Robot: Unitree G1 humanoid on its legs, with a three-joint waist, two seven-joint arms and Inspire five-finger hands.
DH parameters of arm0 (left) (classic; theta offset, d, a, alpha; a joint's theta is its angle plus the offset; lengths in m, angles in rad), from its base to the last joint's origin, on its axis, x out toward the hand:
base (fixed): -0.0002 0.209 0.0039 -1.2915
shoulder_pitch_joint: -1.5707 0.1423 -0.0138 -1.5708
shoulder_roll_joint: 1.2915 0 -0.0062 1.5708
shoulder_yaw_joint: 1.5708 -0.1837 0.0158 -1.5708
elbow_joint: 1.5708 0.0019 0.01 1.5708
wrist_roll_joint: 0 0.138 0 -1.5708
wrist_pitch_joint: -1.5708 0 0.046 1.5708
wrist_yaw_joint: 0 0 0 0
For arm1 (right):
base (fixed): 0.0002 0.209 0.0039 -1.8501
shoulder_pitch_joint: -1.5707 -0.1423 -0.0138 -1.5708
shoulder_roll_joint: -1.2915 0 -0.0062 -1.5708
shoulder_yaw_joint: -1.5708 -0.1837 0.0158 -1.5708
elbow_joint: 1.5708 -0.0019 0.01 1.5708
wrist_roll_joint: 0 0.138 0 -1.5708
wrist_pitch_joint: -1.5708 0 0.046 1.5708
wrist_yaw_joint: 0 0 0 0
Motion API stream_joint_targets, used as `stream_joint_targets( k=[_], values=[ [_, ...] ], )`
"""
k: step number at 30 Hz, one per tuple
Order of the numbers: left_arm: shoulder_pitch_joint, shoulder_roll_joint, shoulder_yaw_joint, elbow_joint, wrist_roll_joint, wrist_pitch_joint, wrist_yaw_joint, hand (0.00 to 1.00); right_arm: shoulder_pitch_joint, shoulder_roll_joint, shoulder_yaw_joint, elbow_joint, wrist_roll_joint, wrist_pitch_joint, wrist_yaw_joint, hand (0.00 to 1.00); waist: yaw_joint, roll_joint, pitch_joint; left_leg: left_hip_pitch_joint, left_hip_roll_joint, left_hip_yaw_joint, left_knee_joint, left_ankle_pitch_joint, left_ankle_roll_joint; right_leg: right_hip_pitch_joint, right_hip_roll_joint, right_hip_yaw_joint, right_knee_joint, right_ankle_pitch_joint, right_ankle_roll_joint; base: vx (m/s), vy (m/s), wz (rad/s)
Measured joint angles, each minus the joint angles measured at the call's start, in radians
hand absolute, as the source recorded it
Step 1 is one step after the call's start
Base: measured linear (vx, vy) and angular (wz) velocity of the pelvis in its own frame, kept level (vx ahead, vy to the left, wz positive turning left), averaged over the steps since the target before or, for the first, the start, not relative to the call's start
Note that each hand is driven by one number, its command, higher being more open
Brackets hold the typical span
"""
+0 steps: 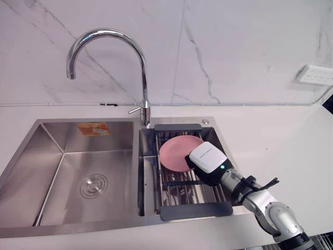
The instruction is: Walk over to the sink, pick up the cup, carry it to the dishwasher, place the cup inside the dishwasher, then close the dishwasher door
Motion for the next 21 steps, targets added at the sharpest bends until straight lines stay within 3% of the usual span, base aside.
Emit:
stream_joint_targets(
  k=[7, 21],
  values=[
    [0.000, 0.000, -0.002, -0.006, 0.000, -0.007, 0.009, 1.00, 0.000, 0.001, 0.000, 0.052, -0.021, 0.070, -0.098, 0.00, -0.003, -0.001, 0.015, -0.001, -0.001, -0.002, -0.001, 0.001, -0.001, 0.000, 0.000, -0.002, 0.001, 0.000, 0.000, 0.00, 0.000, 0.00],
    [0.000, 0.001, -0.017, -0.006, 0.000, -0.022, 0.027, 1.00, 0.004, 0.005, -0.045, 0.039, 0.121, 0.069, -0.181, 0.00, -0.005, 0.001, 0.016, -0.004, -0.001, -0.011, -0.001, 0.007, -0.003, 0.001, 0.000, -0.010, 0.000, 0.000, 0.000, 0.00, 0.000, 0.01]
  ],
)
